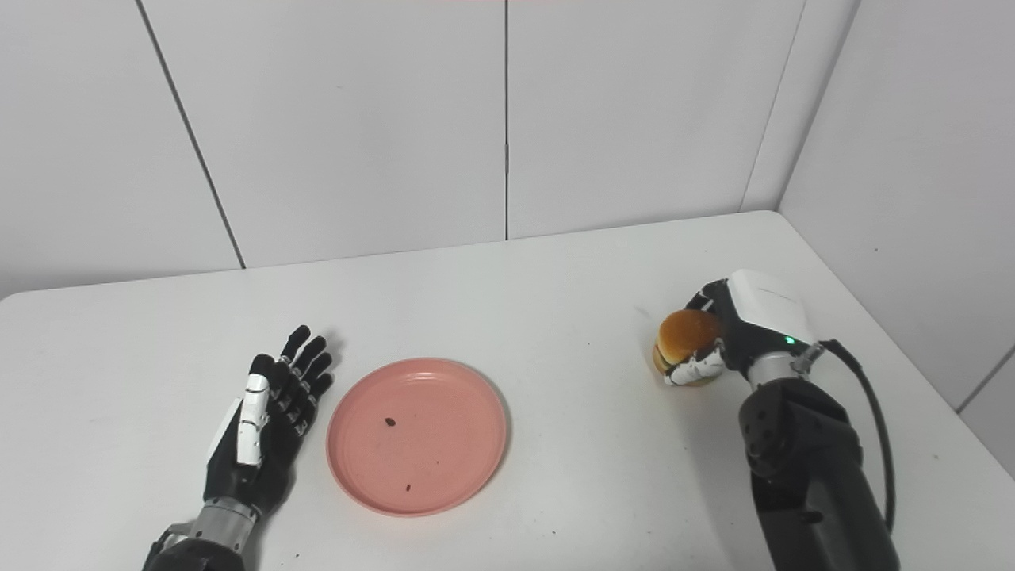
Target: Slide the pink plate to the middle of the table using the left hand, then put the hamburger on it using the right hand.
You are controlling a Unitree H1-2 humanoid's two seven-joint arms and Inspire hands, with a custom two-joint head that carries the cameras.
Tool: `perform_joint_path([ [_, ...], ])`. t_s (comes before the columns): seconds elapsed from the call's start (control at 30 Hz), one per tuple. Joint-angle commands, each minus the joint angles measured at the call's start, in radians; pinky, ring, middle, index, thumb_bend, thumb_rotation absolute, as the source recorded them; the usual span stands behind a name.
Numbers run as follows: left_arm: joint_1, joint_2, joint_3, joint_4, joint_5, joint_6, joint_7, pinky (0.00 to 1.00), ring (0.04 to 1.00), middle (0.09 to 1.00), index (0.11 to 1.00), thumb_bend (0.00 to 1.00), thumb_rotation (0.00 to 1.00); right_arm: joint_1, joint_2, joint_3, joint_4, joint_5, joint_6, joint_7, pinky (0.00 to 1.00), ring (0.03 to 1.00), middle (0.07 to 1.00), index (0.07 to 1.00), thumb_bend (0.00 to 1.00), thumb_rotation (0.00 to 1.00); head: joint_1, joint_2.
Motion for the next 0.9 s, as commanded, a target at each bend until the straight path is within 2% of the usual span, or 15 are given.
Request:
perform_joint_path([
  [0.0,0.059,0.016,-0.001,0.038,0.007,0.001,-0.01,1.0,0.985,0.978,0.958,0.6,1.0,-0.029,-0.016,-0.005,-0.013,0.008,-0.007,-0.081,0.14,0.415,0.49,0.485,0.52,0.0,0.008,0.002],
  [0.07,0.062,0.011,-0.002,0.029,0.012,0.013,-0.001,1.0,0.986,0.977,0.956,0.61,1.0,-0.027,-0.017,0.001,-0.011,0.019,-0.021,-0.126,0.15,0.416,0.489,0.483,0.52,0.0,0.017,0.004],
  [0.13,0.069,0.001,-0.004,0.014,0.021,0.025,0.014,1.0,0.976,0.967,0.949,0.61,1.0,-0.024,-0.018,-0.002,-0.016,0.05,-0.034,-0.157,0.21,0.386,0.451,0.51,0.52,0.0,0.039,0.009],
  [0.2,0.074,-0.008,-0.007,0.004,0.031,0.031,0.026,1.0,0.969,0.96,0.944,0.62,1.0,-0.022,-0.021,-0.003,-0.024,0.084,-0.037,-0.171,0.26,0.393,0.456,0.516,0.52,0.0,0.053,0.011],
  [0.3,0.076,-0.024,-0.008,-0.001,0.042,0.039,0.047,0.98,0.957,0.949,0.93,0.62,1.0,-0.021,-0.023,0.015,-0.033,0.143,-0.105,-0.228,0.29,0.407,0.477,0.511,0.51,0.0,0.087,0.016],
  [0.33,0.076,-0.03,-0.009,0.0,0.048,0.037,0.056,0.97,0.948,0.94,0.924,0.61,1.0,-0.022,-0.017,0.02,-0.035,0.165,-0.133,-0.251,0.24,0.381,0.45,0.517,0.51,0.0,0.096,0.015],
  [0.43,0.076,-0.048,-0.012,0.003,0.067,0.031,0.077,0.95,0.939,0.93,0.917,0.61,1.0,-0.023,0.005,0.042,-0.039,0.2,-0.182,-0.308,0.16,0.42,0.479,0.482,0.52,0.0,0.12,0.012],
  [0.57,0.074,-0.068,-0.022,0.008,0.1,0.014,0.102,0.94,0.921,0.911,0.902,0.6,1.0,-0.025,0.047,0.095,-0.071,0.231,-0.219,-0.341,0.13,0.422,0.484,0.478,0.52,0.0,0.15,0.009],
  [0.6,0.074,-0.074,-0.023,0.012,0.11,0.008,0.112,0.93,0.917,0.908,0.9,0.59,1.0,-0.027,0.06,0.111,-0.083,0.238,-0.225,-0.343,0.14,0.382,0.456,0.503,0.51,0.0,0.166,0.008],
  [0.7,0.075,-0.09,-0.024,0.011,0.121,0.013,0.131,0.93,0.914,0.906,0.898,0.59,1.0,-0.03,0.079,0.143,-0.1,0.261,-0.245,-0.342,0.15,0.35,0.431,0.52,0.5,0.0,0.186,0.009],
  [0.77,0.076,-0.097,-0.027,0.007,0.126,0.02,0.137,0.93,0.917,0.91,0.901,0.59,1.0,-0.033,0.083,0.155,-0.103,0.278,-0.263,-0.339,0.13,0.395,0.475,0.487,0.51,0.0,0.204,0.01],
  [0.87,0.078,-0.102,-0.037,-0.002,0.139,0.029,0.141,0.95,0.932,0.925,0.914,0.59,1.0,-0.04,0.094,0.179,-0.099,0.309,-0.3,-0.337,0.12,0.418,0.486,0.48,0.52,0.0,0.234,0.011],
])
